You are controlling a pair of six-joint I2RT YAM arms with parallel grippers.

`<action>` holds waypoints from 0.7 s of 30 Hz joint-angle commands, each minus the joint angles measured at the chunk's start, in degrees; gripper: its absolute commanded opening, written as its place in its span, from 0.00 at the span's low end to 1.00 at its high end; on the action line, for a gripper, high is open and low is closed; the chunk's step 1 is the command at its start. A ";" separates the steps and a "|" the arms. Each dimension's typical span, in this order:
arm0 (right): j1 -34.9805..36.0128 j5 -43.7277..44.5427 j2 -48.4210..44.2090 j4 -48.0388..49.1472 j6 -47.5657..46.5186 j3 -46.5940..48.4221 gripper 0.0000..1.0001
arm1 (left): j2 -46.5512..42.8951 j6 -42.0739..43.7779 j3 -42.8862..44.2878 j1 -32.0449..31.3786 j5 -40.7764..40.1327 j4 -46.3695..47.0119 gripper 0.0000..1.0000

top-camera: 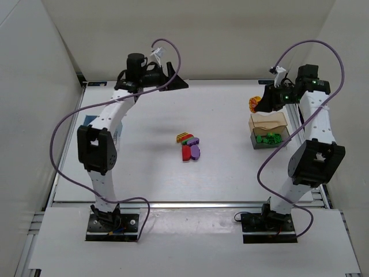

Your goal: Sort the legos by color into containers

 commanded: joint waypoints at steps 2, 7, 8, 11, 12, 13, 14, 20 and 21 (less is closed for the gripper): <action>0.46 23.13 -0.85 4.93 -5.43 -3.25 0.00 | -10.38 22.08 5.80 0.71 -11.15 -25.58 0.99; 0.46 31.16 5.82 5.71 -9.03 -1.58 0.00 | -13.11 23.50 4.40 5.27 -5.90 -26.74 0.99; 0.46 33.00 6.44 6.59 -9.56 -1.50 0.00 | -13.47 24.03 4.05 5.72 -5.45 -27.18 0.99; 0.64 34.60 9.60 8.27 -10.62 -0.54 0.00 | -13.04 25.70 4.48 6.51 -5.88 -29.02 0.99; 0.90 36.17 10.22 8.71 -10.79 -0.35 0.00 | -12.94 26.31 4.57 6.52 -6.06 -29.46 0.99; 1.08 36.53 11.80 9.06 -11.40 -0.09 0.00 | -13.03 26.67 4.23 6.52 -6.50 -29.55 0.99; 1.17 36.80 12.42 9.06 -11.67 0.26 0.00 | -13.03 27.02 4.14 6.52 -7.02 -29.56 0.99; 1.43 38.47 16.28 11.70 -13.17 0.44 0.00 | -12.51 29.48 5.01 6.52 -9.75 -31.75 0.99; 1.60 38.99 16.55 11.87 -13.26 0.70 0.01 | -12.24 29.66 5.01 6.52 -9.75 -32.45 0.99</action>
